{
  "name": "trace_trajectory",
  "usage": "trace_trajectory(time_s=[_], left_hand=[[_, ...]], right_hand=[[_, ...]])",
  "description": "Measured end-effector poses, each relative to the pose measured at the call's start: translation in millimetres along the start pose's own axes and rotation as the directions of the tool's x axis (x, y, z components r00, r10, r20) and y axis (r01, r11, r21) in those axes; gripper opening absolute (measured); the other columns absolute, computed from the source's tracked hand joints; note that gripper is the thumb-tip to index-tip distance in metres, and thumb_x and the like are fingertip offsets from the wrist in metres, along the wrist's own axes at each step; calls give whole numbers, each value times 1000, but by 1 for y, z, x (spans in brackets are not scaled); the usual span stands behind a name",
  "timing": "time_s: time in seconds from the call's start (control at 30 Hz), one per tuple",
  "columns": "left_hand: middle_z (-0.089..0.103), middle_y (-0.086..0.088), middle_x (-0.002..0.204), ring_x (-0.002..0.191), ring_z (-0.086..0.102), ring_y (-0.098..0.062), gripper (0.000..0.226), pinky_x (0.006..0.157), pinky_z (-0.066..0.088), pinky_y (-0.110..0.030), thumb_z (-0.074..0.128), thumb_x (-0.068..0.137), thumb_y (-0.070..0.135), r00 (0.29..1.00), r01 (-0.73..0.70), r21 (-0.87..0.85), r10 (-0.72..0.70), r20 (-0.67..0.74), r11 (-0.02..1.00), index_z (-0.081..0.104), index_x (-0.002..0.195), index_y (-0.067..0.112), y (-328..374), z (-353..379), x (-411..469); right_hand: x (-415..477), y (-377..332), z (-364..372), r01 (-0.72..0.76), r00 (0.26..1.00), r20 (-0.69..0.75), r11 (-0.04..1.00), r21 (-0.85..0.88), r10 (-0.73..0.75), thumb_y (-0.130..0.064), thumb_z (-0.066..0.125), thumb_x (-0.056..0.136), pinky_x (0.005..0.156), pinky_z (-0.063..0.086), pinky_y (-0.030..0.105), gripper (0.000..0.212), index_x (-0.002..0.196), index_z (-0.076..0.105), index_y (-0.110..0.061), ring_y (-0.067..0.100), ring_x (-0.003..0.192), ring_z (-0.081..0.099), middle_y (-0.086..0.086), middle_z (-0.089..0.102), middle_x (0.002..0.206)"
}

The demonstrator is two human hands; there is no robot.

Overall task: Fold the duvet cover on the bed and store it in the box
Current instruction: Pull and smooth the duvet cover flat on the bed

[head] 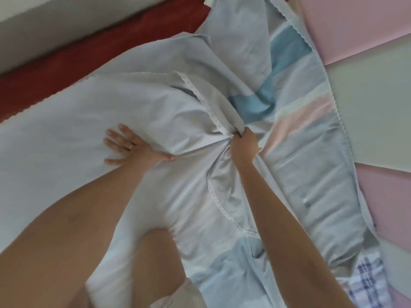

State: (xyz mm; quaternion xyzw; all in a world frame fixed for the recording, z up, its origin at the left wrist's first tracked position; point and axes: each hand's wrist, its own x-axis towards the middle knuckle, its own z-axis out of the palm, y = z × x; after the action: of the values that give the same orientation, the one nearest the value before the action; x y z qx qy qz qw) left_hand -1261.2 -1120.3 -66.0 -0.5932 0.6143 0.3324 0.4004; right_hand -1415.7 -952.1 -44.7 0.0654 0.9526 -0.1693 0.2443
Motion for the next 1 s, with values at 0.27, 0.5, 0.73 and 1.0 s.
trace_trajectory(time_s=[0.27,0.5,0.73,1.0], left_hand=[[-48,-12,141,133,-40,-33,175,103,-9,-70,86,28,65,998,61,6,-61,0,998,-44,133,15,14,-10,-3],[-48,-11,142,134,-39,-32,175,103,-8,-69,87,28,63,996,84,30,-84,-24,996,-44,133,15,25,-4,-3],[-44,-13,144,135,-37,-32,178,105,-8,-68,82,22,71,991,81,20,-78,-109,997,-42,135,13,29,5,0],[-29,-14,153,141,-25,-33,174,111,-10,-56,83,22,68,951,39,-23,-44,-305,999,-26,145,12,19,23,17]], right_hand=[[91,-79,-56,227,925,-380,831,508,-21,12,34,82,67,36,6,21,87,50,-2,-5,68,43,-4,36,89],[96,-76,-23,622,739,-273,779,-73,-616,-32,58,90,116,11,43,67,146,32,-6,38,140,25,19,25,152],[-83,51,113,659,747,40,730,-182,-664,-36,44,90,117,13,51,59,145,29,-20,23,140,28,3,27,154],[-76,88,148,614,761,-12,725,-312,-649,-37,41,86,117,8,51,63,146,32,-25,22,141,27,2,31,154]])
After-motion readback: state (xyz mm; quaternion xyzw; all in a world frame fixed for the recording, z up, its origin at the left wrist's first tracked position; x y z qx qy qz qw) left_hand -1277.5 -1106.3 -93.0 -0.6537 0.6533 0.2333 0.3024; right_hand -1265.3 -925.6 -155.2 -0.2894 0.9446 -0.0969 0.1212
